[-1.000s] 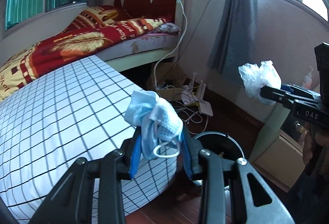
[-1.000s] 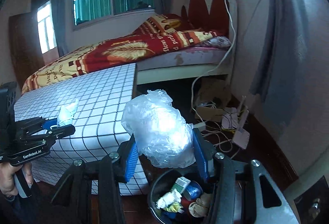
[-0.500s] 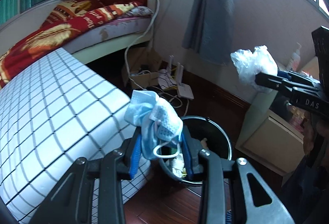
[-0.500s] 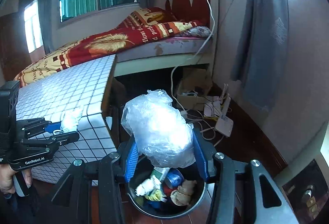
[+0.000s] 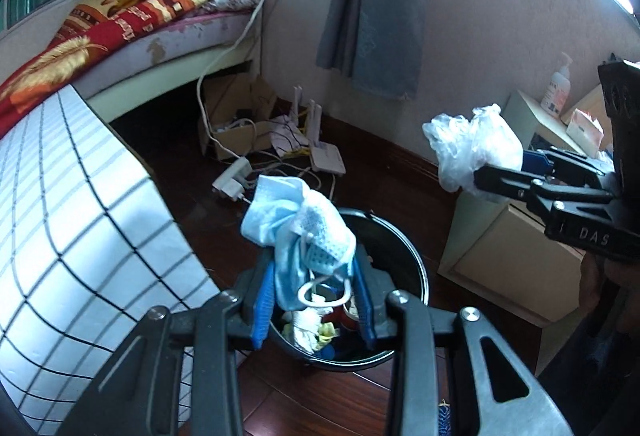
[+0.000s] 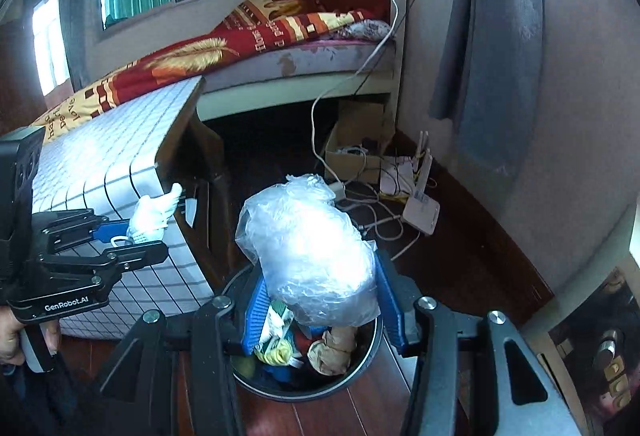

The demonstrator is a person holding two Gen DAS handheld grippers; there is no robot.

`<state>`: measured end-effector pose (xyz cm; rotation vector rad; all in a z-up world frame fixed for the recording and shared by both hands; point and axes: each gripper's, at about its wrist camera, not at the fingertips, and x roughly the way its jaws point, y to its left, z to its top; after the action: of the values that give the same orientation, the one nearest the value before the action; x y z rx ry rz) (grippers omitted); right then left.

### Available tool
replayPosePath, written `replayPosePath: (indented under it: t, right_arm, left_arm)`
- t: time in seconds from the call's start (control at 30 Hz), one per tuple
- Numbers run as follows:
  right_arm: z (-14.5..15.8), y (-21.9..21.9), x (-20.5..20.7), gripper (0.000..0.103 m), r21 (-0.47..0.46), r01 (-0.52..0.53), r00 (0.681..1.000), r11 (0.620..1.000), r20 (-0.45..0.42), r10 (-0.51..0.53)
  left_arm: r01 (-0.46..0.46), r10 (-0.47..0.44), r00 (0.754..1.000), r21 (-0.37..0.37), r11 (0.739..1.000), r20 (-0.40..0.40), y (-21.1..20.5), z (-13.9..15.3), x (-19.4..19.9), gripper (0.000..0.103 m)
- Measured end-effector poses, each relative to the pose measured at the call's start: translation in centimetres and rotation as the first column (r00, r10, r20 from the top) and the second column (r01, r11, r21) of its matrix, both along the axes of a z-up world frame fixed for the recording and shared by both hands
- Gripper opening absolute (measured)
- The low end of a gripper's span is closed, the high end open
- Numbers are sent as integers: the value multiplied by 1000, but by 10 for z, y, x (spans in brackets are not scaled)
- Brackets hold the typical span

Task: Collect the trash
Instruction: 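Open both tools to drop the mask and plastic bag into the bucket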

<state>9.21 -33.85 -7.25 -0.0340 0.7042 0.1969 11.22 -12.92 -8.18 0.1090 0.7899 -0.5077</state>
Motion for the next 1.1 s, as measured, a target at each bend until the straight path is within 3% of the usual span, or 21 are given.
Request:
replayPosePath:
  t: [0.57, 1.0, 1.07, 1.1]
  right_arm:
    - [-67, -8, 19, 51, -20, -38, 992, 999, -122, 36]
    - [-122, 1, 43, 51, -45, -117, 968, 992, -230, 103]
    - [-130, 1, 47, 51, -42, -129, 963, 991, -245, 115]
    - [-135, 2, 49, 52, -51, -139, 962, 989, -244, 123]
  left_arm:
    - [4, -8, 990, -27, 1000, -140, -14, -50, 26, 37]
    - [-3, -9, 970, -51, 999, -243, -23, -83, 45, 37]
    - [-6, -13, 965, -70, 998, -261, -21, -90, 48, 41]
    - [-2, -23, 962, -90, 996, -273, -20, -94, 49, 52]
